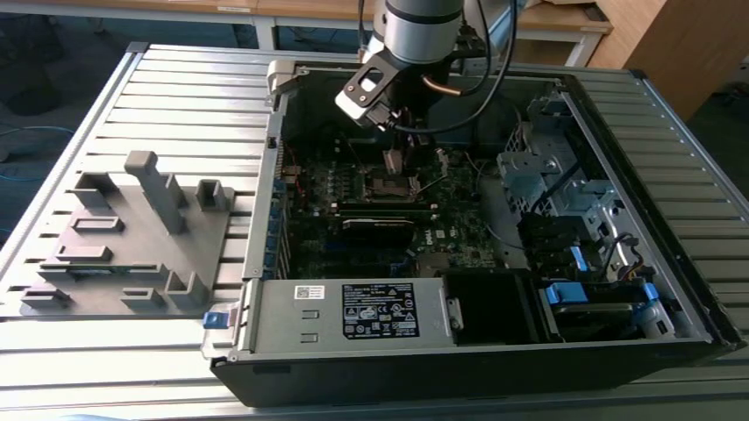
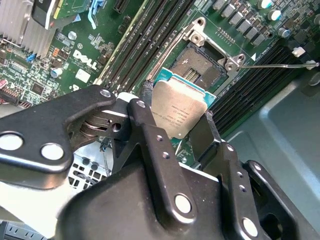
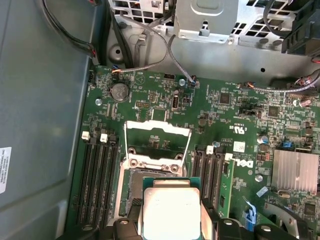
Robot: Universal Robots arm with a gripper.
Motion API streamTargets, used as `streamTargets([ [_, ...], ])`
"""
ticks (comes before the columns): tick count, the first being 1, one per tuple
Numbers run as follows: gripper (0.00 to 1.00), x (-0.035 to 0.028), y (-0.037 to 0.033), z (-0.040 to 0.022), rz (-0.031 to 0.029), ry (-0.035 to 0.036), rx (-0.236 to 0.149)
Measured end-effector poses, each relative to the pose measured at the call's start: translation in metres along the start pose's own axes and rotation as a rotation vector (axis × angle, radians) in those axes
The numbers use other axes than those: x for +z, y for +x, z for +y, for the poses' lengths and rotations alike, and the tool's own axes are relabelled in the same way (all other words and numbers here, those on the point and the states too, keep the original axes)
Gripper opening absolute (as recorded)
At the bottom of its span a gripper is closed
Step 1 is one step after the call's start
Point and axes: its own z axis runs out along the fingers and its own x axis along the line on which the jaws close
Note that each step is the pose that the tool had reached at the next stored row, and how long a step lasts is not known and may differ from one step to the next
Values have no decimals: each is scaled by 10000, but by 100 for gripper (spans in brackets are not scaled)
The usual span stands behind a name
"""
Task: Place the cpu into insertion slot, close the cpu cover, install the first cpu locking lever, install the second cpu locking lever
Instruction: 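Place the cpu into insertion slot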
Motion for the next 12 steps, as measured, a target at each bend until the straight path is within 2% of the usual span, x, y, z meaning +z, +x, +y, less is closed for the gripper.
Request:
streamTargets([
  [3, 54, 9, 2, -12, -1, 0, 27],
  [8, 54, 29, 1, -17, -36, -5, 601],
  [12, 54, 35, 3, -28, -23, -8, 608],
])
